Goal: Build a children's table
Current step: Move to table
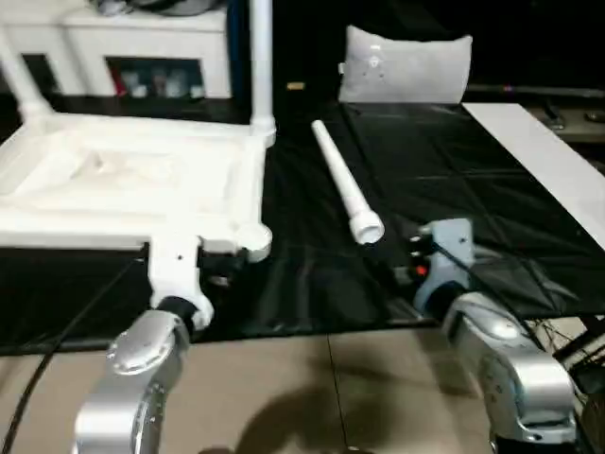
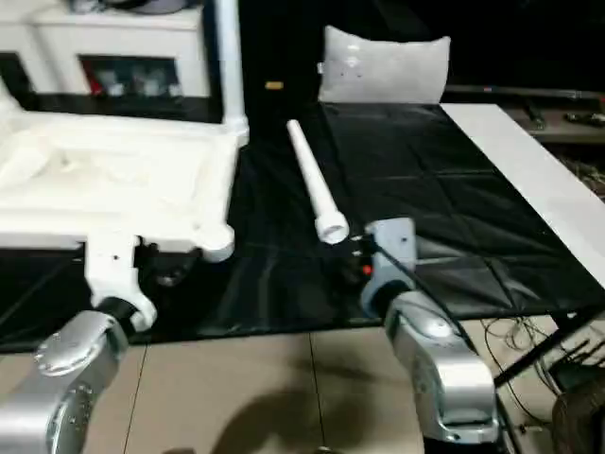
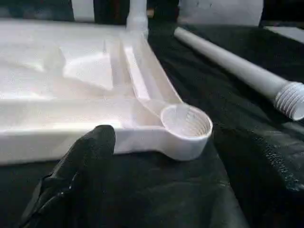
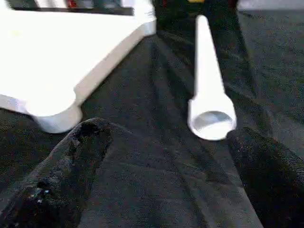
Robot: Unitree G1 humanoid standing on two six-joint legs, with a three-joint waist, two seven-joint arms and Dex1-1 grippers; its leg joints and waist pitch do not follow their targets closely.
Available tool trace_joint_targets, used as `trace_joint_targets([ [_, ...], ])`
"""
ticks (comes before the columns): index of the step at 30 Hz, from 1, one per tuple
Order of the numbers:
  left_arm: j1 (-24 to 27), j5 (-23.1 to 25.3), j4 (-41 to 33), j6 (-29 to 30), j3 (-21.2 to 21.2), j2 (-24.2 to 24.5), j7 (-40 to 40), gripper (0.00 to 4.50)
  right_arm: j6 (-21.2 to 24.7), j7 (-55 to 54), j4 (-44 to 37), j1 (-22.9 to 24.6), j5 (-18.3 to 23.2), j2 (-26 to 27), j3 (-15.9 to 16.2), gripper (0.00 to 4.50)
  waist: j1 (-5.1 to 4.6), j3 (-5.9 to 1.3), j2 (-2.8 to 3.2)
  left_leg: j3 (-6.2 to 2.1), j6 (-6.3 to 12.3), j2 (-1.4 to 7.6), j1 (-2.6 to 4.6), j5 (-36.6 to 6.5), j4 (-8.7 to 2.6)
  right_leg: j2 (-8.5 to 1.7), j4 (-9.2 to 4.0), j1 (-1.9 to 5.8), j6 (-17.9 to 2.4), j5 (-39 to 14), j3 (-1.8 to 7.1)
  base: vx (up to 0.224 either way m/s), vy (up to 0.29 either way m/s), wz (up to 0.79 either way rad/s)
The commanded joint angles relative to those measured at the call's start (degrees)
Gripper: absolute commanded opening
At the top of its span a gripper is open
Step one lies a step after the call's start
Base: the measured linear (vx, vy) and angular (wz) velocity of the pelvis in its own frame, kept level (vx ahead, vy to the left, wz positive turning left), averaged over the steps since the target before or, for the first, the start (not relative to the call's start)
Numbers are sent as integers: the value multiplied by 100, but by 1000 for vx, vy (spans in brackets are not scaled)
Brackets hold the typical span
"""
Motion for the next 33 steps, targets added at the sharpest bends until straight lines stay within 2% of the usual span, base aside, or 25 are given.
trace_joint_targets([
  [1,16,12,-280,178,-152,-116,138,389,-42,185,-64,-27,56,-204,16,450,133,-121,-237,24,-129,34,316,-3641,-361,-544,-764,-253,450,-4312,548,0,0,0],
  [2,17,10,-289,185,-153,-119,144,389,-47,191,-64,-23,57,-210,17,450,99,36,-230,200,-204,-333,881,-2610,650,-718,-1614,-977,634,-6484,308,66,2,-5],
  [3,20,8,-301,190,-151,-125,153,389,-59,191,-60,-15,48,-216,24,450,-59,1,-272,115,-25,-458,732,-1730,848,-863,-1535,-838,607,-7030,369,66,2,-5],
  [4,62,-8,-432,239,-140,-186,233,389,-170,179,-19,64,-34,-274,81,450,34,-58,-71,-74,119,-213,341,-1510,569,-1253,-1377,-66,529,-6444,346,50,95,-24],
  [5,81,-9,-457,245,-151,-186,228,389,-169,164,-19,73,-28,-265,79,450,-93,-78,3,-175,-122,5,431,-3001,4,-738,-1091,-21,572,-5036,-198,56,137,-18],
  [6,119,-4,-489,263,-201,-154,181,389,-137,131,-32,73,19,-214,44,450,-122,-206,199,-466,-83,424,244,-4518,-629,-450,-292,404,337,-2698,-112,56,137,-18],
  [7,136,25,-493,273,-246,-98,148,389,-131,132,-48,75,34,-202,64,450,-147,-138,242,-513,-35,589,120,-5243,-975,-369,191,489,159,-1674,-58,-15,100,-18],
  [8,140,42,-485,270,-274,-59,123,389,-141,155,-51,83,32,-212,104,450,-183,-114,171,-456,185,562,289,-5610,-1074,-308,318,302,-54,-581,8,0,0,0],
  [10,135,58,-488,285,-298,-6,114,389,-170,197,-41,97,5,-235,162,450,-276,-80,-23,-298,230,265,400,-5044,-780,-504,-108,256,-98,-1806,313,28,-12,-5],
  [11,117,63,-506,313,-306,26,105,389,-185,216,-27,91,-6,-250,175,450,-243,-133,-95,-226,169,42,202,-4312,-521,-696,-526,381,-88,-3120,394,58,-57,-7],
  [12,105,72,-524,335,-309,52,100,389,-200,231,-8,78,-6,-256,180,450,34,-214,-173,-18,547,-218,74,-1648,115,-1109,-999,458,20,-5142,841,58,-57,-7],
  [13,98,99,-536,346,-315,65,105,389,-219,258,18,63,5,-265,180,450,90,-253,-190,-50,623,-200,-48,-1192,145,-1136,-991,593,-73,-5075,878,80,-53,3],
  [15,90,131,-556,371,-337,57,143,389,-268,300,66,40,38,-295,172,450,184,-359,-128,-35,688,-138,-119,-326,-137,-789,-769,688,-534,-3234,659,103,-20,0],
  [16,84,107,-552,377,-333,57,158,389,-322,307,134,9,16,-293,210,450,246,-332,-143,-180,1148,-251,-503,21,-169,-678,-667,864,-582,-1919,285,132,-2,25],
  [18,71,85,-525,363,-343,116,140,389,-363,302,166,-7,-12,-272,260,450,134,-515,127,-424,2159,-404,-243,1118,-93,-469,-596,868,-605,-398,-130,183,39,68],
  [19,39,68,-476,341,-331,146,120,389,-419,272,172,-7,-61,-264,297,450,106,-535,193,-537,2364,-416,-117,1482,-109,-354,-520,835,-596,-219,-225,148,56,60],
  [20,8,62,-436,329,-322,155,113,389,-467,249,174,-4,-84,-253,301,450,-100,-603,302,-1085,2668,265,1030,2292,-174,-97,104,-161,-452,-695,-148,221,-11,33],
  [21,8,62,-436,329,-322,155,113,389,-467,249,174,-4,-84,-253,301,450,-202,-643,250,-1318,2991,518,1194,3114,-168,-161,333,-439,-150,-835,-7,142,-50,6],
  [22,-37,61,-381,317,-320,160,107,416,-518,201,177,-1,-96,-246,295,450,-63,-542,141,-1155,3140,533,984,3970,-160,-374,536,-710,304,-463,335,181,-55,13],
  [24,-128,82,-238,258,-367,159,81,416,-487,101,142,1,-91,-221,229,450,-31,-512,84,-710,2905,100,756,3207,-166,-336,272,-657,219,190,420,0,0,0],
  [25,-203,128,-109,183,-459,167,49,423,-422,67,73,5,-61,-218,174,450,-36,-417,-127,-302,2345,-508,438,1322,-128,-392,-288,-194,-83,399,638,0,0,0],
  [26,-215,131,-79,163,-494,155,55,428,-421,76,54,12,-57,-234,168,450,195,-365,-314,-184,1873,-819,-16,-345,417,-929,-758,466,-536,-1362,1355,0,0,0],
  [29,-225,95,1,95,-540,40,107,440,-424,84,122,-32,-83,-298,147,450,301,-342,-155,-314,583,-474,-291,-74,586,-1078,-756,694,-1347,-2022,1146,42,-20,-5],
  [32,-200,116,18,68,-580,20,117,440,-391,65,161,-86,-77,-304,121,450,170,-253,178,-243,580,-127,-65,-294,-170,-666,-833,485,-1207,-2501,538,71,25,-7],
  [33,-187,132,31,53,-601,23,113,440,-346,65,179,-129,-64,-308,121,450,-120,-336,265,-609,681,184,244,-1401,-506,-197,-321,278,-788,-1732,328,81,67,-10],
])
